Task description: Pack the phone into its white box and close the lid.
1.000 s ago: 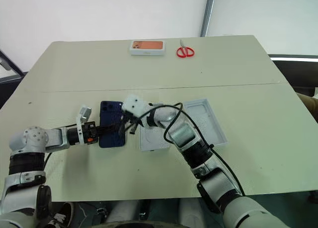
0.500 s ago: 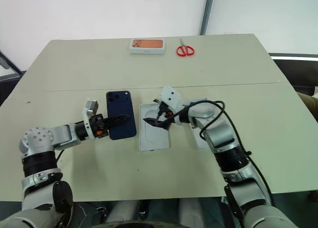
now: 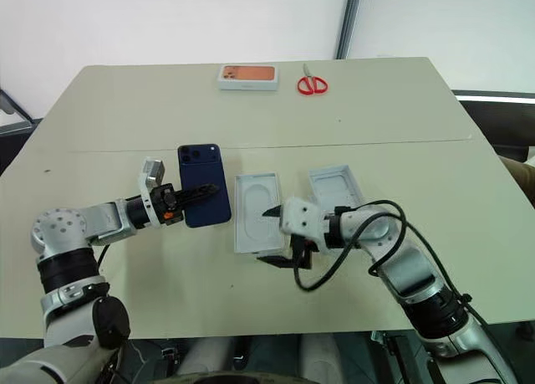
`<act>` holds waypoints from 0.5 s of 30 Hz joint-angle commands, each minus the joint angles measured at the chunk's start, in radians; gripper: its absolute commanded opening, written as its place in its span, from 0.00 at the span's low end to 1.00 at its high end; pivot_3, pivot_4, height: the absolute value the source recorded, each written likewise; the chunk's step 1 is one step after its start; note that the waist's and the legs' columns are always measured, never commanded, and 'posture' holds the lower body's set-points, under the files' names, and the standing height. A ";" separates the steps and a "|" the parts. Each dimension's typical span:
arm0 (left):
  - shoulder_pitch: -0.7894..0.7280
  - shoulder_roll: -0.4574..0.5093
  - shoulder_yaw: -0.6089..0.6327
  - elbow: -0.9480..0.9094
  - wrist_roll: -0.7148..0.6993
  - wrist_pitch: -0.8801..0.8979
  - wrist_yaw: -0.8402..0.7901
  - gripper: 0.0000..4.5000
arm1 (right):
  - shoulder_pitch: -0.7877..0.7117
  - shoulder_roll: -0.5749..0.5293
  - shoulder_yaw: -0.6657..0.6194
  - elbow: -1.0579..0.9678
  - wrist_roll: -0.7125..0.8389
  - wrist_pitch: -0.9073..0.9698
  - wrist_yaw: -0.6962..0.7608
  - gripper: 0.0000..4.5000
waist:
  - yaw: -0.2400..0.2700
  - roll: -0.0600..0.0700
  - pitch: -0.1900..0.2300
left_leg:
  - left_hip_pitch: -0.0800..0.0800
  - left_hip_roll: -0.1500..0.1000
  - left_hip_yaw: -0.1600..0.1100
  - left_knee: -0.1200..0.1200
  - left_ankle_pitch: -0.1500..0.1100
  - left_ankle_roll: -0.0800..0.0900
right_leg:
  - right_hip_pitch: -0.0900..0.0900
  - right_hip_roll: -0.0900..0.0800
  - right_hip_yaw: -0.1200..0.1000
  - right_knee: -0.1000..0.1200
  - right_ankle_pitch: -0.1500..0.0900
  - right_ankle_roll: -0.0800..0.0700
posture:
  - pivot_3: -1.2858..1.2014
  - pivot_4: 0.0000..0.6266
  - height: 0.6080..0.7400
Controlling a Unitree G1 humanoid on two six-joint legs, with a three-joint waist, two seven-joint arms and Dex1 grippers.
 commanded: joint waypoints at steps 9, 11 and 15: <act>0.003 -0.003 0.008 -0.049 -0.042 -0.004 0.000 0.00 | -0.053 0.009 0.091 0.147 -0.121 -0.096 0.018 0.50 | 0.001 -0.002 0.001 | 0.000 0.000 0.000 0.000 0.000 0.000 | 0.000 0.000 0.000 0.000 0.000 0.000 | 0.52 0.24 1.00; 0.006 -0.006 0.007 -0.057 -0.045 0.001 0.002 0.00 | -0.056 0.025 0.079 0.141 -0.102 -0.073 0.017 0.39 | 0.002 -0.002 0.001 | 0.000 0.000 -0.001 0.000 0.000 0.000 | 0.001 0.000 0.000 0.000 0.000 0.000 | 0.52 0.24 1.00; 0.009 -0.011 0.002 -0.063 -0.038 -0.005 0.007 0.00 | -0.064 0.034 0.081 0.131 -0.102 -0.047 0.022 0.39 | 0.001 -0.002 0.001 | 0.000 0.000 -0.001 0.001 0.000 0.000 | 0.001 0.000 -0.001 0.000 0.000 0.000 | 0.52 0.24 1.00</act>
